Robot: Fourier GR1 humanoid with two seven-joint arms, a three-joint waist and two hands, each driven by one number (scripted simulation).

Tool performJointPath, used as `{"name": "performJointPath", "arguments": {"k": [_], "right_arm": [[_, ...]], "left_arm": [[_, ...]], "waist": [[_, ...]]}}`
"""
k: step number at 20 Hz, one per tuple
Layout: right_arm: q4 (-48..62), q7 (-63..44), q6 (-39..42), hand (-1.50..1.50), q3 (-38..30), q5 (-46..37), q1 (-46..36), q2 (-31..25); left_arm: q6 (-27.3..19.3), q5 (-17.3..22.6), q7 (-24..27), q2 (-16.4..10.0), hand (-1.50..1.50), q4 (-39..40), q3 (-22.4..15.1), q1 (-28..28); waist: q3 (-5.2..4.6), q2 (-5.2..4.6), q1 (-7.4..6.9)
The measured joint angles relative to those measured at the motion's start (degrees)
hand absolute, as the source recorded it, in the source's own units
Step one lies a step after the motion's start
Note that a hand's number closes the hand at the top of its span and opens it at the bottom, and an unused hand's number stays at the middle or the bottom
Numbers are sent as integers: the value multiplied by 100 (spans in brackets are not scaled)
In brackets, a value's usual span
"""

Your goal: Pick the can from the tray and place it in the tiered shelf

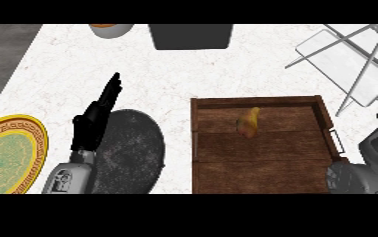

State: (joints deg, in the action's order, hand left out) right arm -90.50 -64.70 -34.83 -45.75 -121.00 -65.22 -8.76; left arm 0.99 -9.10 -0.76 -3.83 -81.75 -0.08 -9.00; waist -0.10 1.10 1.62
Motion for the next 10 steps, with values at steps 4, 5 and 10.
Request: {"name": "performJointPath", "arguments": {"k": [4,5,10], "right_arm": [[-1189,90,764,-150,44,-63,301,543],[-1449,127,1004,-150,72,-70,386,620],[-2893,366,2400,-150,540,-15,845,823]], "left_arm": [[-14,2,-49,-11,0,-17,23,17],[-17,-4,-26,-36,0,4,45,28],[19,2,-33,-48,0,-77,16,88]], "waist": [[0,33,48],[-1,42,58],[-1,48,4]]}}
